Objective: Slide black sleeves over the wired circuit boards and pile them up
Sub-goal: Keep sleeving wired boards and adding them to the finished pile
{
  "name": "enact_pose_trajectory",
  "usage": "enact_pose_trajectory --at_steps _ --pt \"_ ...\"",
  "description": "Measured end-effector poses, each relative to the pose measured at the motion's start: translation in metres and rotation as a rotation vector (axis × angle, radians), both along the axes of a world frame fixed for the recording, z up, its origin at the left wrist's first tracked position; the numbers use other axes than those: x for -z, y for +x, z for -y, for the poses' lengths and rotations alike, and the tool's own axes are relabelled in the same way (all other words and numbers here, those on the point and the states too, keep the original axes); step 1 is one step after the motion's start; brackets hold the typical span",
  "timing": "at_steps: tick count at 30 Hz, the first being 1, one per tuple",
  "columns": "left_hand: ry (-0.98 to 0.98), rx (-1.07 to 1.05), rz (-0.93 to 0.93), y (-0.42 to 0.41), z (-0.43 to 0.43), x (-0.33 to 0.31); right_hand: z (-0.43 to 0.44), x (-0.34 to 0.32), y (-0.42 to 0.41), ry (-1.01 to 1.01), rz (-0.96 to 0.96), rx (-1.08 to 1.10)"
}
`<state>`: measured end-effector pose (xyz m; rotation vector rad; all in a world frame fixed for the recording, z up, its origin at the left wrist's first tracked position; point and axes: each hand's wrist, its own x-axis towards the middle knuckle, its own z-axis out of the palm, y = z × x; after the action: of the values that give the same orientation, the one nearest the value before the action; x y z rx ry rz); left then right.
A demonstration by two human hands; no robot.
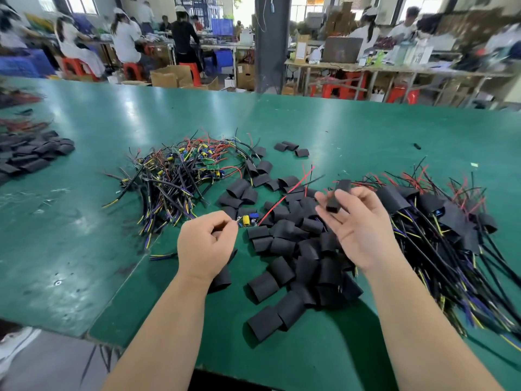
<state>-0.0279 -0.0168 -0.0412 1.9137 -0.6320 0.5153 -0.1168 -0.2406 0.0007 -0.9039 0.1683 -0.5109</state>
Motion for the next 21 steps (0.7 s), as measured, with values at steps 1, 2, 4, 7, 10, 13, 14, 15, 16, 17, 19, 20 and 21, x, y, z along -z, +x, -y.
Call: enact_pose_trajectory --at_steps 1,2,4,7,10,13,14,15,16,17,19,20,21 --pt "-0.004 0.025 -0.002 -0.001 0.000 0.000 0.004 0.000 0.001 0.047 0.026 0.019" --pt "-0.005 0.050 -0.003 -0.002 0.000 0.000 0.007 0.001 0.001 0.079 0.047 0.023" --pt "0.005 0.089 -0.001 -0.003 -0.001 0.001 0.012 0.002 0.002 0.130 0.063 0.024" --pt "0.008 0.115 -0.014 -0.004 -0.001 0.001 0.011 0.006 0.005 0.249 0.069 0.048" --pt "0.015 0.120 -0.017 -0.005 -0.001 0.001 0.006 0.009 0.008 0.316 0.048 0.079" --pt "0.021 0.121 -0.020 -0.006 -0.001 0.001 0.000 0.008 0.009 0.351 0.039 0.059" --pt "0.022 0.119 -0.022 -0.006 -0.001 0.001 -0.002 0.006 0.007 0.357 0.049 0.029" --pt "0.023 0.118 -0.024 -0.006 -0.001 0.001 -0.004 0.004 0.006 0.360 0.065 -0.007" --pt "0.021 0.117 -0.024 -0.006 -0.001 0.001 -0.006 0.002 0.004 0.355 0.082 -0.040" --pt "0.018 0.118 -0.022 -0.006 -0.001 0.001 -0.009 0.000 0.003 0.342 0.095 -0.065" --pt "0.016 0.118 -0.020 -0.007 -0.001 0.000 -0.012 -0.003 0.000 0.327 0.112 -0.096" --pt "0.015 0.115 -0.022 -0.007 -0.001 0.000 -0.012 -0.005 0.000 0.327 0.115 -0.106" --pt "0.012 0.110 -0.025 -0.007 -0.001 0.000 -0.012 -0.006 -0.001 0.325 0.115 -0.116"
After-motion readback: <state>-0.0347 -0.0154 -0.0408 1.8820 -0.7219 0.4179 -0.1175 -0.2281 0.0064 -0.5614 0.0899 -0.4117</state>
